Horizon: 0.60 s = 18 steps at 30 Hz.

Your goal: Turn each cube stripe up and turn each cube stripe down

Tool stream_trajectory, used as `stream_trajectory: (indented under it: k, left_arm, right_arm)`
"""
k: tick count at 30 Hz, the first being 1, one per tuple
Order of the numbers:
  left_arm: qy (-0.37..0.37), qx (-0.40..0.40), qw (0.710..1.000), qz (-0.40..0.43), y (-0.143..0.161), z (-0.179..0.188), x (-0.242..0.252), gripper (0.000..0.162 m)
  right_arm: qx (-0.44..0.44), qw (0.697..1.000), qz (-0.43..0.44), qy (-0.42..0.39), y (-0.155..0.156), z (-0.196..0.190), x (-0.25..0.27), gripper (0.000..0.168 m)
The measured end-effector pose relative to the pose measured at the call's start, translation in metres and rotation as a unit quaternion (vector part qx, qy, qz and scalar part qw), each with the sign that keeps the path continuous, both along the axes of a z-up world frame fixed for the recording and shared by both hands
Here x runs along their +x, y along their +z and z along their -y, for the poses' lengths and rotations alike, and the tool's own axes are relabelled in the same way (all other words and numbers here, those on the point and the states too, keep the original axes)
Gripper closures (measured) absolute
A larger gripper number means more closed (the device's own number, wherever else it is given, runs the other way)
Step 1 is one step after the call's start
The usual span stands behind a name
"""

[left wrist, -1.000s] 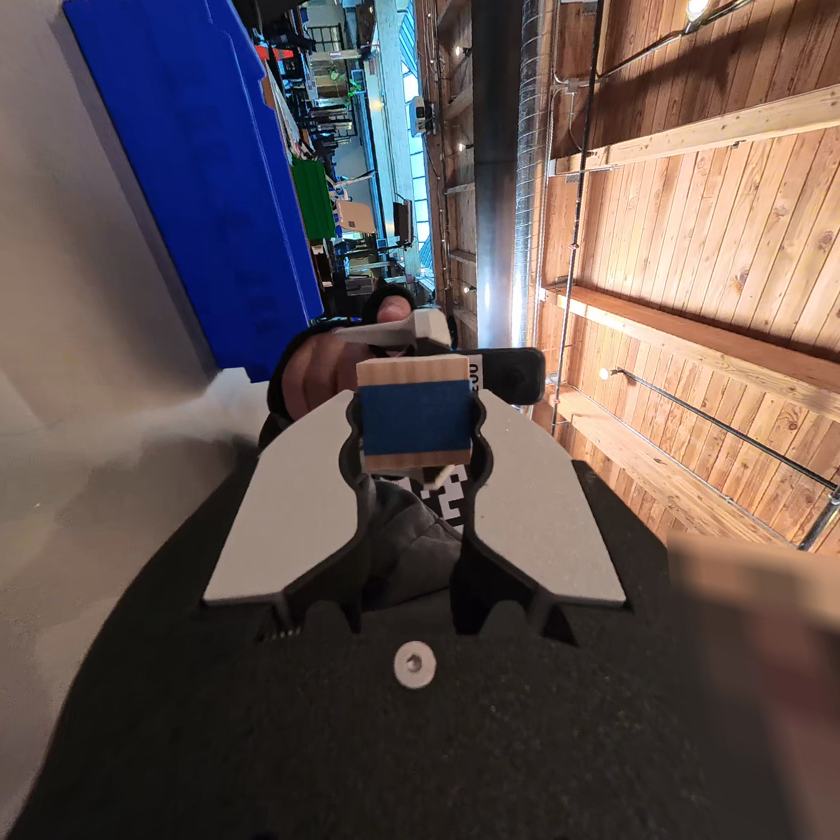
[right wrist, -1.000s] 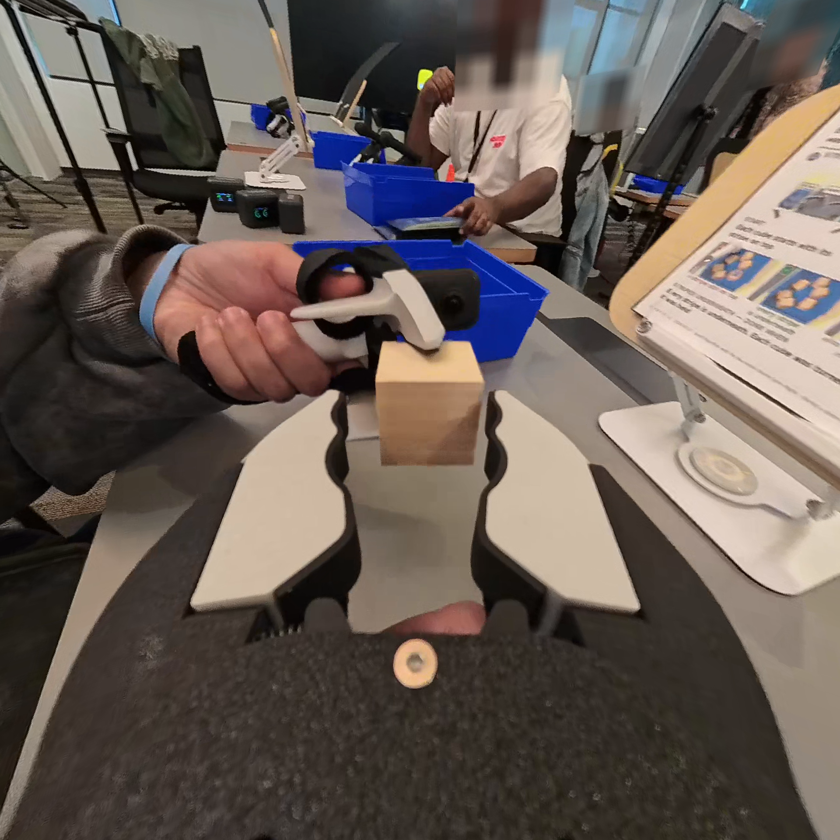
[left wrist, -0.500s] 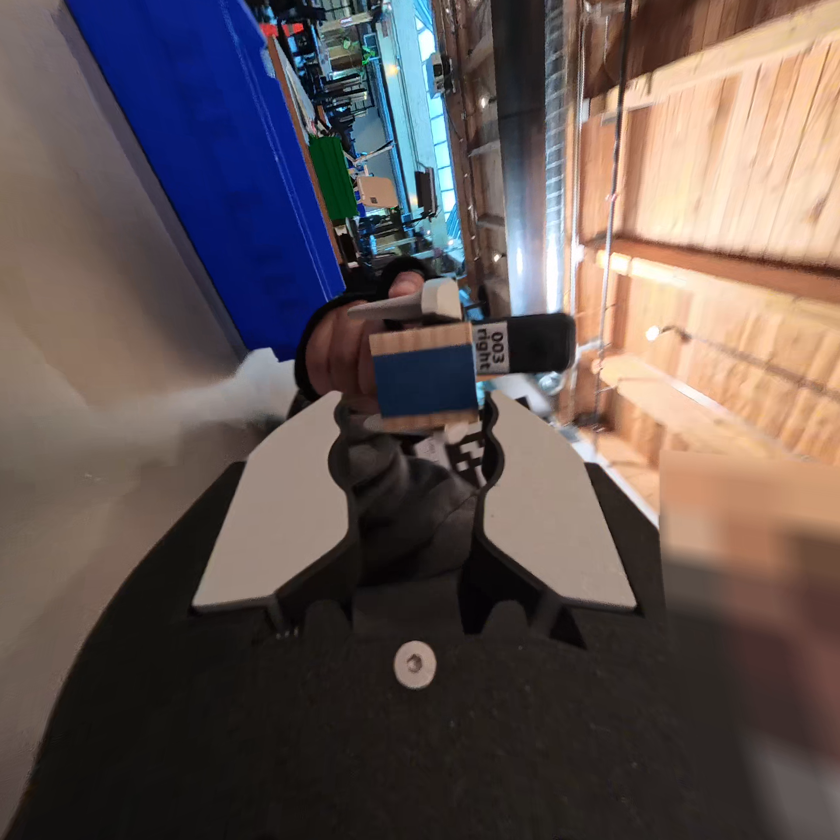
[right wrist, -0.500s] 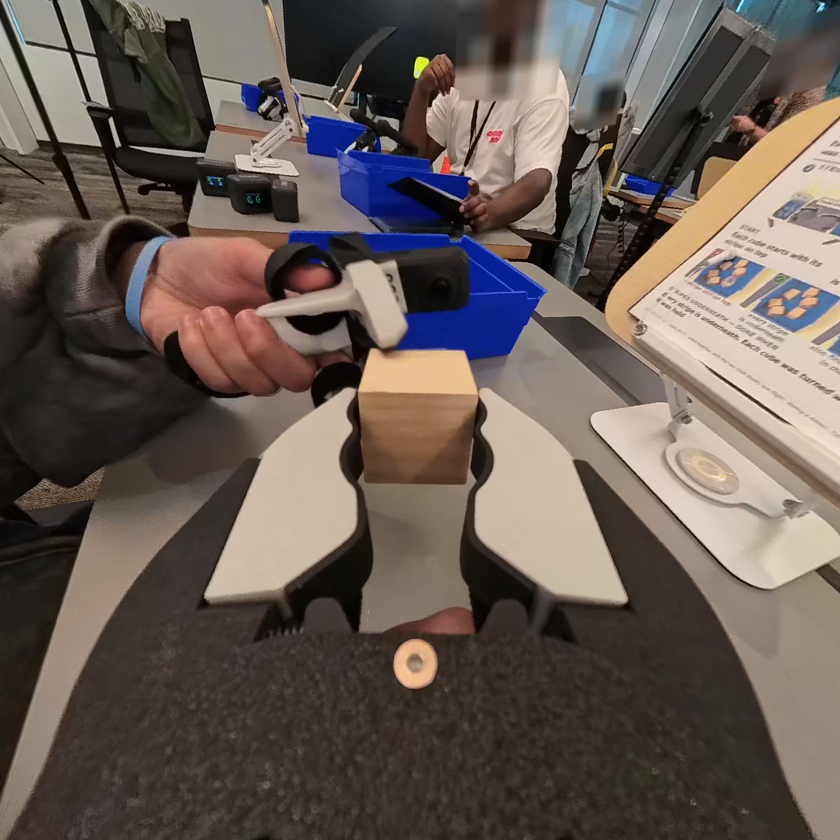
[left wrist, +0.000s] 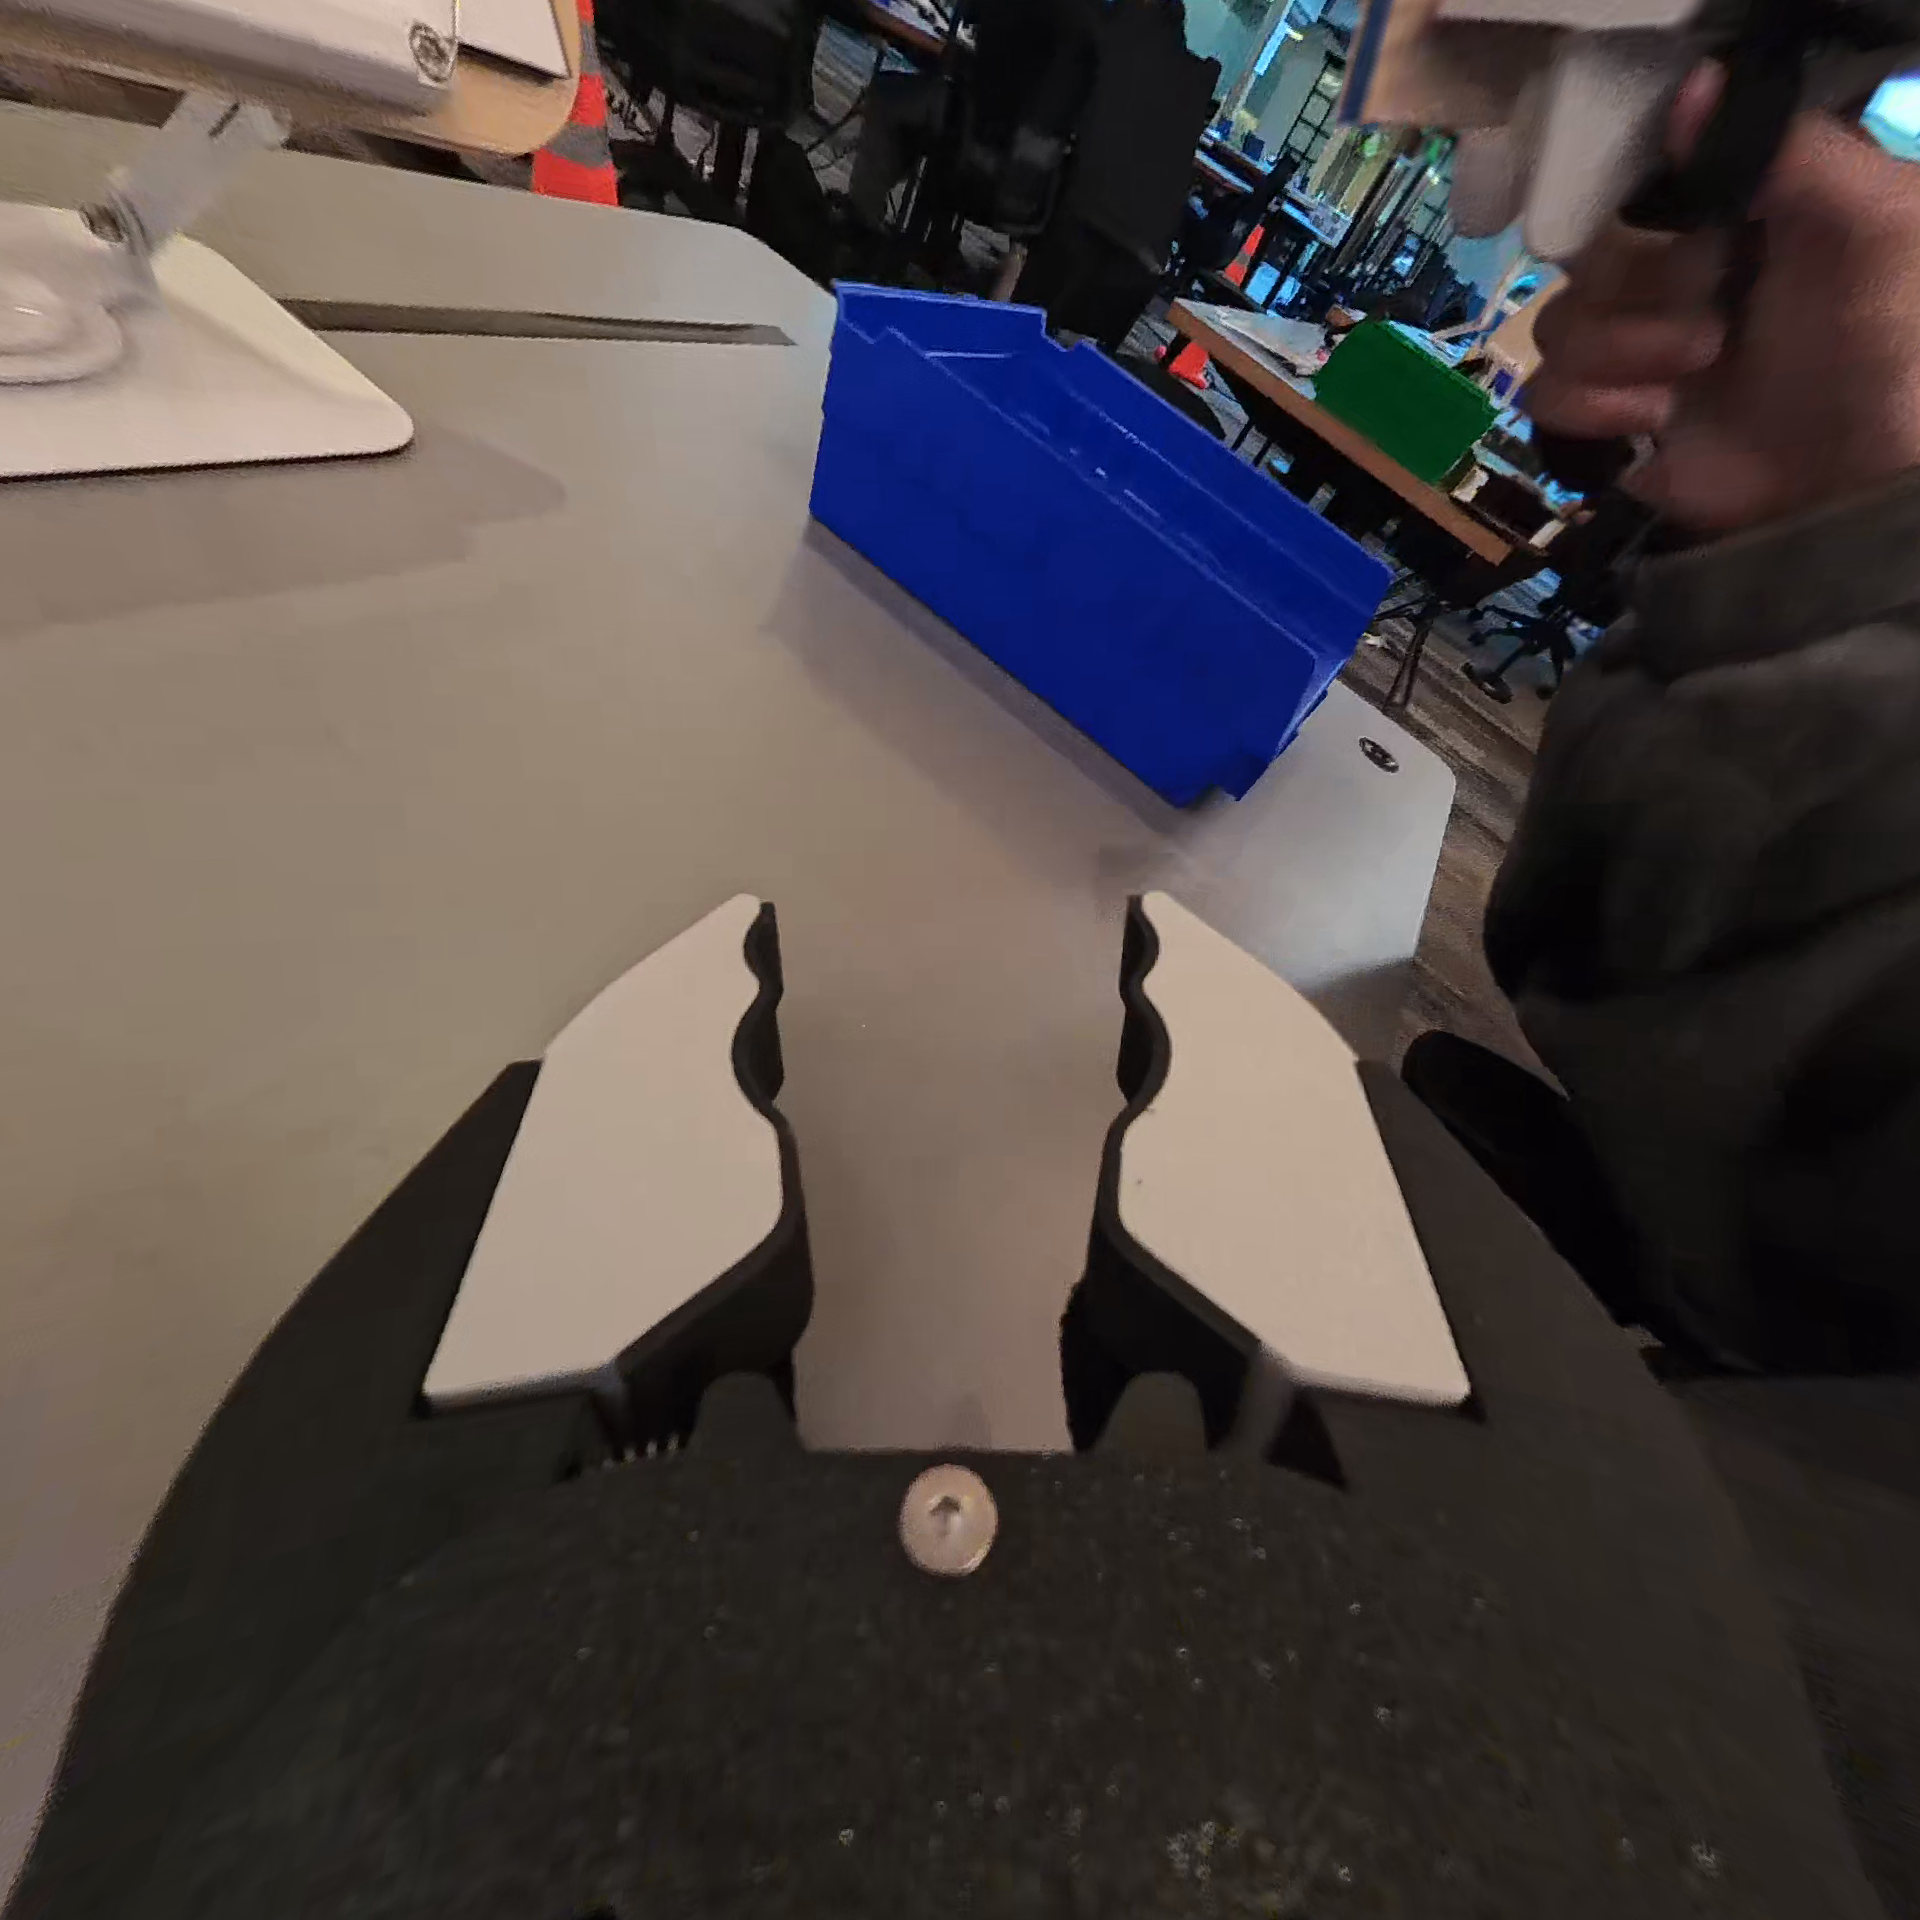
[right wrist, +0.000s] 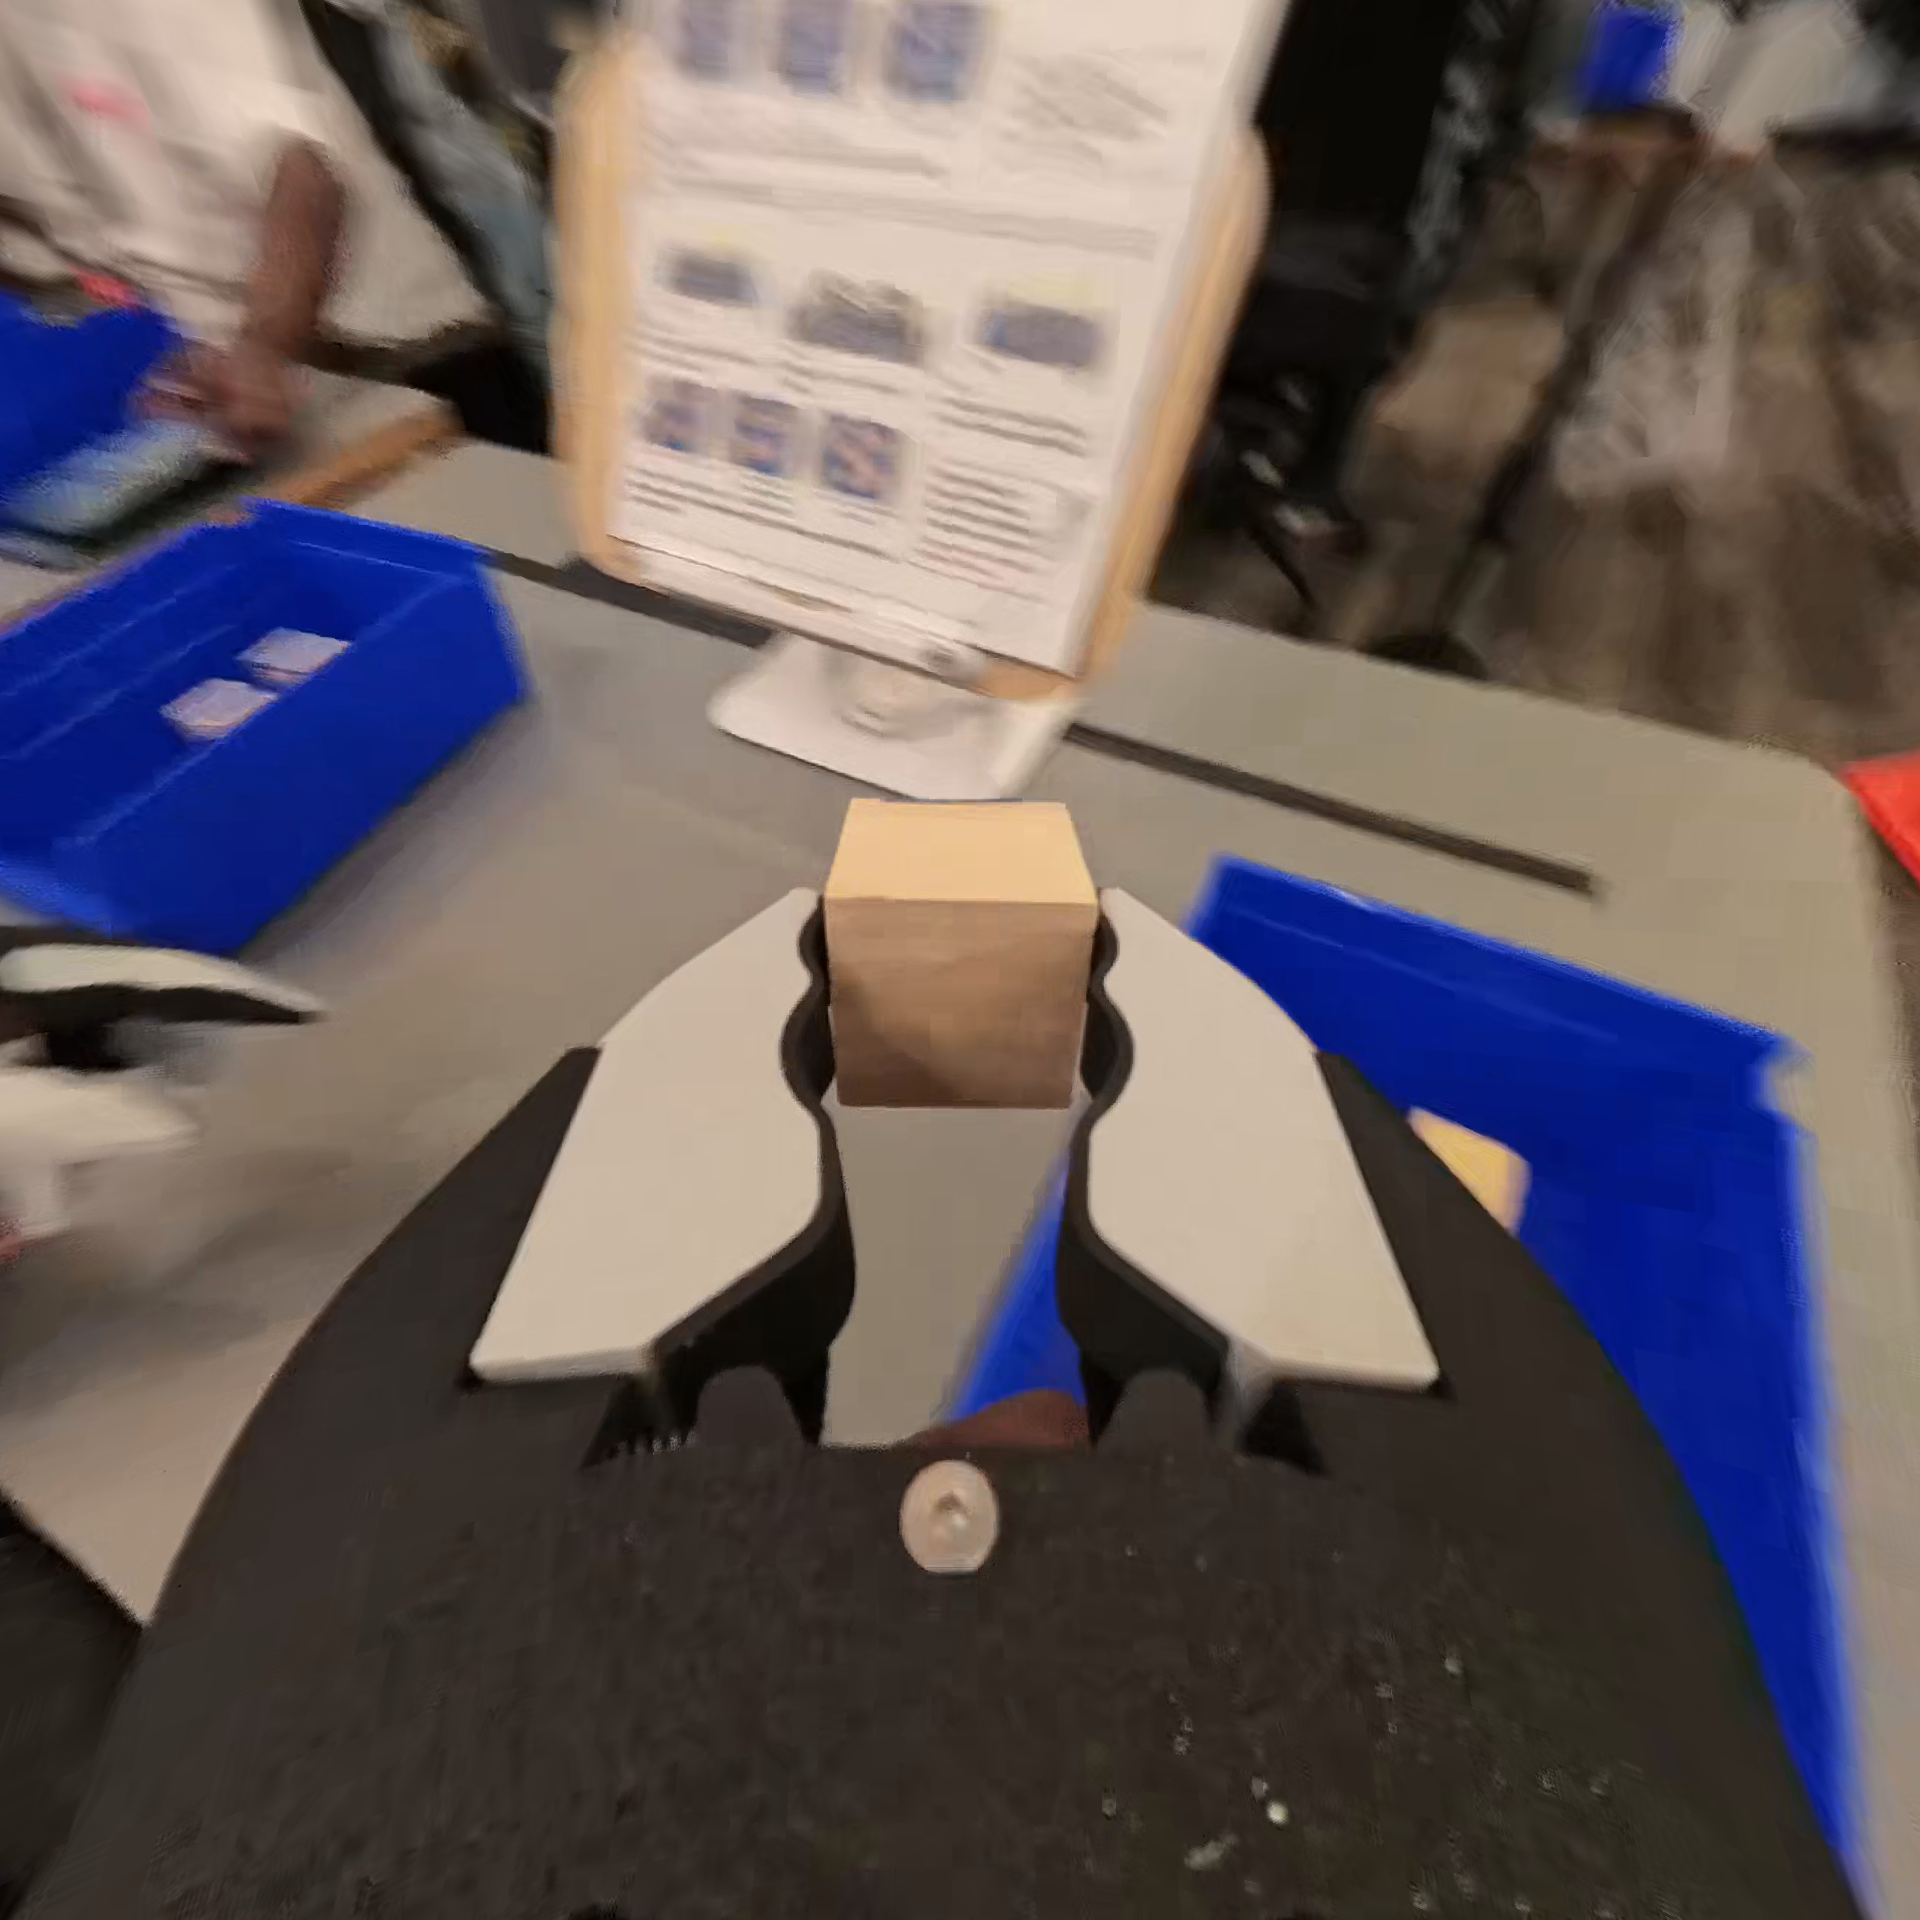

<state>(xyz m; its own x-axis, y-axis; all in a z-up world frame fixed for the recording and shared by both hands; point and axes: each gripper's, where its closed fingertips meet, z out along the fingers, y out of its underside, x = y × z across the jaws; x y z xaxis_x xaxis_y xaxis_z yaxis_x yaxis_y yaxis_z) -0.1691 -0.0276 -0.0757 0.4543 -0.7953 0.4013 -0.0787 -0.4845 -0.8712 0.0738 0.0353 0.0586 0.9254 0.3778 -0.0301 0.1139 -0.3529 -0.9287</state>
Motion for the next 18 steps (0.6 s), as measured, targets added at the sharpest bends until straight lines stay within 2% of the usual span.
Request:
stream_trajectory:
  k: [3,7,11,14,18]
  left_arm:
    - [-0.018,-0.025,0.999,0.016,0.002,0.005,0.006,0.1]
    - [-0.024,-0.044,0.999,0.011,-0.004,0.006,0.01,0.101]
    - [-0.029,-0.037,0.999,0.003,-0.004,0.011,0.012,0.101]
    - [-0.025,-0.024,0.999,-0.005,-0.003,0.013,0.009,0.101]
    - [-0.023,-0.016,1.0,-0.013,-0.002,0.014,0.005,0.101]
  right_arm:
    - [-0.107,0.99,0.043,-0.078,-0.027,-0.035,0.055,0.123]
    - [-0.295,0.947,0.06,-0.109,-0.116,-0.079,0.087,0.122]
    - [-0.422,0.895,0.087,-0.117,-0.189,-0.096,0.098,0.122]
    - [-0.458,0.872,0.102,-0.142,-0.215,-0.105,0.106,0.123]
    - [-0.474,0.864,0.096,-0.143,-0.226,-0.112,0.1,0.123]
